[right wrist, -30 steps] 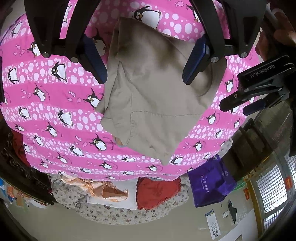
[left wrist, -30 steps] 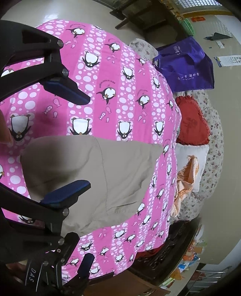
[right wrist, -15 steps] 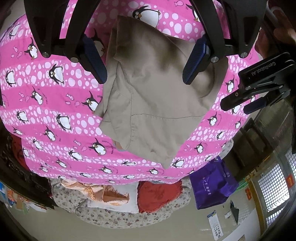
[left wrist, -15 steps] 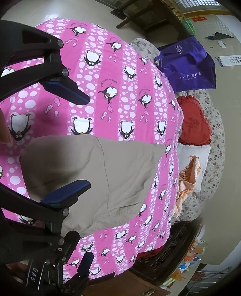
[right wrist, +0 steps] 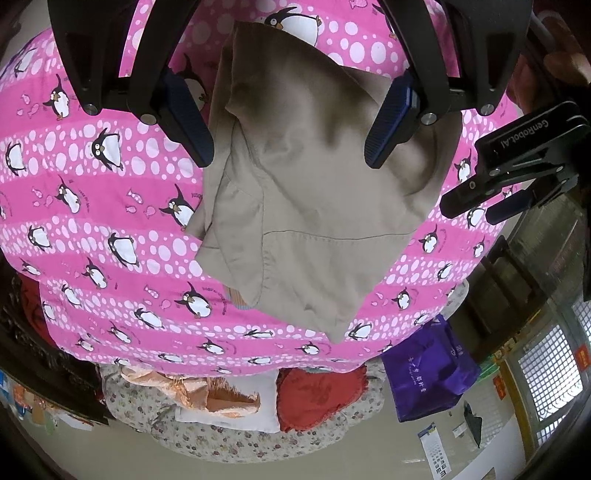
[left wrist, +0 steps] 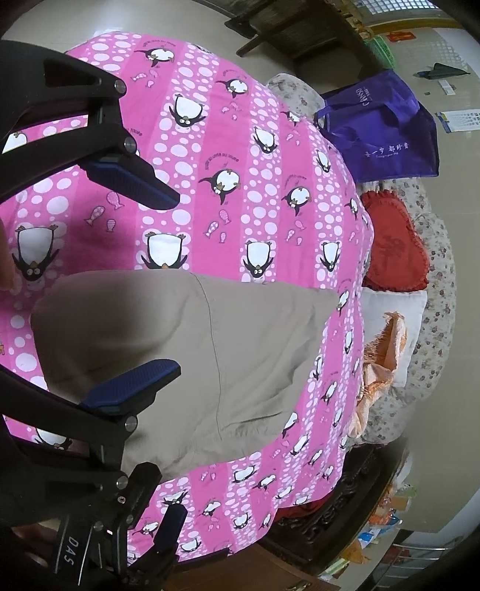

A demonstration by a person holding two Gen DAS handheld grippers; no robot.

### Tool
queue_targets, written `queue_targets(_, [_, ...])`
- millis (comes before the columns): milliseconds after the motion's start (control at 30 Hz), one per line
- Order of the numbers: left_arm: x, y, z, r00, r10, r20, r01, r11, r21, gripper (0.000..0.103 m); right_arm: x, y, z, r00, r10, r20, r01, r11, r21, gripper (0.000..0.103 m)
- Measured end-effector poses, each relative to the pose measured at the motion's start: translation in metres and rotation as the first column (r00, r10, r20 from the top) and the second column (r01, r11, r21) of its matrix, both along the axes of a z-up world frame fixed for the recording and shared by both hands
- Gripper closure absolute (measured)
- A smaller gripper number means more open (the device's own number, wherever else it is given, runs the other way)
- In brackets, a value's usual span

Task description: Fold large clothes

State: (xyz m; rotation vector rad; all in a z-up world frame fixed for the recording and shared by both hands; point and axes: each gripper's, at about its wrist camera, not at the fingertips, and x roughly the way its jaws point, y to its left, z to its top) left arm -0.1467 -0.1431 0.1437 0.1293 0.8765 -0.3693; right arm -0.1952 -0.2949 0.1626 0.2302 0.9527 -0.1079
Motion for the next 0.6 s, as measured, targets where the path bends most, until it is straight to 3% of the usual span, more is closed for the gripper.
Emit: queue_targets(600, [0.0056,-0.0014,-0.0063,1.000,-0.004,-0.011,0.004,1.000,0.009,0.020,0.0090,-0.0031,-0.0063,1.000,-0.002,-0.016,0.002,1.000,0.012,0.018])
